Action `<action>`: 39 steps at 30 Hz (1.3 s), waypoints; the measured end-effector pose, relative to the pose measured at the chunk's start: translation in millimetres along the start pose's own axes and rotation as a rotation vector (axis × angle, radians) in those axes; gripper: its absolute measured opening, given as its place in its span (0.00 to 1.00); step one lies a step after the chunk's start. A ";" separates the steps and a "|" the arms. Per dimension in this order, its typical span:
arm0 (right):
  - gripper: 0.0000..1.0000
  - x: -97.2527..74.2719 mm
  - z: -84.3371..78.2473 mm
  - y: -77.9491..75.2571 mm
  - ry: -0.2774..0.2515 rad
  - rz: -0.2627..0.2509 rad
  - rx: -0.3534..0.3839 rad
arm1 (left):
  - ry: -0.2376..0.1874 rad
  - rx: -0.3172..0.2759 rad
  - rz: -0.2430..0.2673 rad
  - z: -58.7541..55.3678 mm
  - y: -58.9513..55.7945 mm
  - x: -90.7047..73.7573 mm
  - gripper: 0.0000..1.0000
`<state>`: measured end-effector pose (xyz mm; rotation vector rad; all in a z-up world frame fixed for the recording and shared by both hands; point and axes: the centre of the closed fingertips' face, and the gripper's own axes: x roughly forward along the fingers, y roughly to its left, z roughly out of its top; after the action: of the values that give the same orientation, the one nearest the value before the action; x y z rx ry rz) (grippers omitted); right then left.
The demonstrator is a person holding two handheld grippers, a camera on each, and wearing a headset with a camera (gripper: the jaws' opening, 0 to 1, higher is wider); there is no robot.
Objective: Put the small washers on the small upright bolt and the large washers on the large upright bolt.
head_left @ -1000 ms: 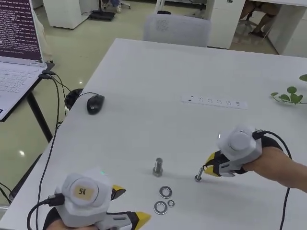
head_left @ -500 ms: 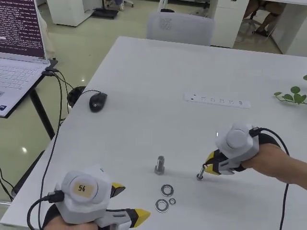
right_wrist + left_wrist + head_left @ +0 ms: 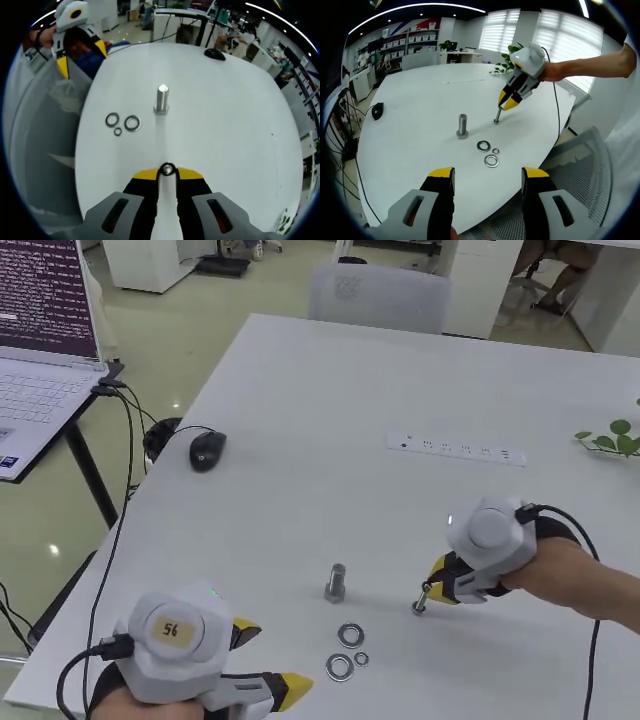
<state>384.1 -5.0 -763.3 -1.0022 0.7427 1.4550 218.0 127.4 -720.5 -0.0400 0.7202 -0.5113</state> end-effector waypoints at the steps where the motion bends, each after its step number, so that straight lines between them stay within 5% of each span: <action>1: 0.14 0.5 -0.3 -0.2 0.002 0.002 0.001 | 0.000 0.000 0.000 -0.2 0.2 0.1 0.53; 25: 0.14 30.5 -15.7 1.0 0.044 0.014 0.029 | 0.009 0.004 -0.007 -0.3 -0.6 2.5 0.53; 34: 0.15 40.4 -23.6 0.6 0.042 0.008 0.086 | 0.012 0.007 -0.009 0.7 -1.7 4.0 0.53; 39: 0.19 31.7 -29.6 -0.3 0.000 -0.018 0.159 | 0.010 0.003 -0.006 0.3 -1.7 4.2 0.53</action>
<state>390.3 -17.1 -804.5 -0.8847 0.8338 1.3581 220.1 123.9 -722.6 -0.0363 0.7294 -0.5189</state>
